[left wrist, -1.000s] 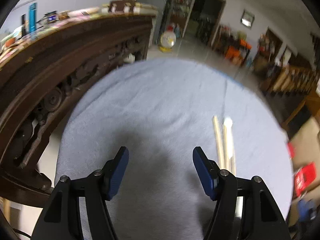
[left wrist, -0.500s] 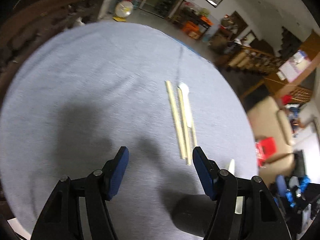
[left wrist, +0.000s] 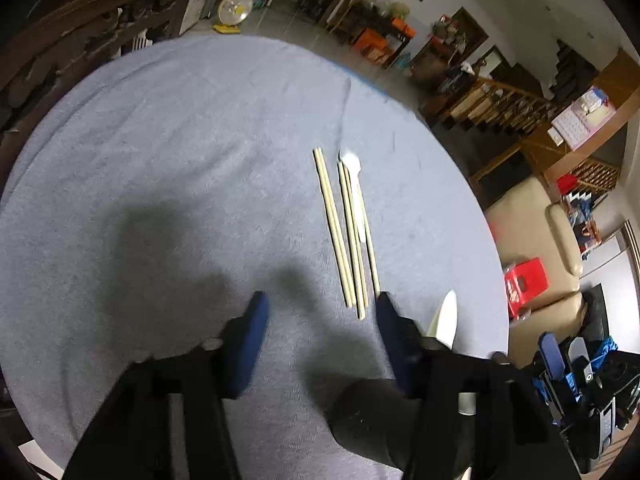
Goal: Organize utensils
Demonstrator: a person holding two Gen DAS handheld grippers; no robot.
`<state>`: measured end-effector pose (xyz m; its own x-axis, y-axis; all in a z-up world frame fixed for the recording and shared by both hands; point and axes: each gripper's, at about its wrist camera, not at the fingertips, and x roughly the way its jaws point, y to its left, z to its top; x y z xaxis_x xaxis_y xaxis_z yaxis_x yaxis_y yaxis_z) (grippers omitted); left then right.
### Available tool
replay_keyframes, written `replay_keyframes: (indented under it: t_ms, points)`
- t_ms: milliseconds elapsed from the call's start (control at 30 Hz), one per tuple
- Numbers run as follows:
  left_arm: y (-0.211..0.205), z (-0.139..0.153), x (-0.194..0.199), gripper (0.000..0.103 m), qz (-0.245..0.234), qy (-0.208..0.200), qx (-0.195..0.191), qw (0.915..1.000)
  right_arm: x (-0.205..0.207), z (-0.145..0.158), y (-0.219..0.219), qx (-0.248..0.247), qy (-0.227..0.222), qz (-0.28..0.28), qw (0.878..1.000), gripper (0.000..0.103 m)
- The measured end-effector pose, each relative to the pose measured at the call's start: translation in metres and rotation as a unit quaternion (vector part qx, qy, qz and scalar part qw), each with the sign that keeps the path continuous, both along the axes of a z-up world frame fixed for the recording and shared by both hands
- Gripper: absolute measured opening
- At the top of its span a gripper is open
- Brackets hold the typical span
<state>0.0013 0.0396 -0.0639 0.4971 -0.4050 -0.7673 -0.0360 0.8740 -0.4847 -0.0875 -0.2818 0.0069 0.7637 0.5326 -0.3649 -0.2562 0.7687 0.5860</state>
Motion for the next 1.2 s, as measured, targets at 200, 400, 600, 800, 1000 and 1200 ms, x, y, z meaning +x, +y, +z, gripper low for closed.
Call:
replay_keyframes:
  t_ms: [200, 400, 600, 800, 1000, 1200]
  points:
    - [-0.003, 0.000, 0.005, 0.049, -0.002, 0.001, -0.002, 1.0000, 0.001, -0.001, 0.000, 0.000, 0.001, 0.000, 1.000, 0.048]
    - [-0.007, 0.005, 0.007, 0.050, -0.006, 0.001, -0.004, 1.0000, 0.002, -0.003, 0.000, 0.002, 0.001, -0.001, 1.000, 0.048]
    - [-0.018, 0.011, 0.007, 0.050, -0.020, -0.004, 0.001, 0.9998, 0.002, -0.004, 0.000, 0.002, 0.001, 0.001, 1.000, 0.048]
    - [-0.011, 0.012, 0.002, 0.051, -0.016, -0.007, -0.007, 0.9998, 0.003, -0.004, -0.001, 0.002, 0.001, 0.000, 1.000, 0.048]
    - [-0.005, 0.014, 0.004, 0.051, -0.013, -0.006, -0.020, 0.9997, 0.006, -0.003, 0.002, -0.001, 0.001, 0.005, 1.000, 0.048]
    - [-0.011, 0.020, 0.009, 0.053, -0.032, -0.005, -0.038, 0.9988, 0.007, -0.004, 0.004, -0.003, 0.002, 0.006, 1.000, 0.048]
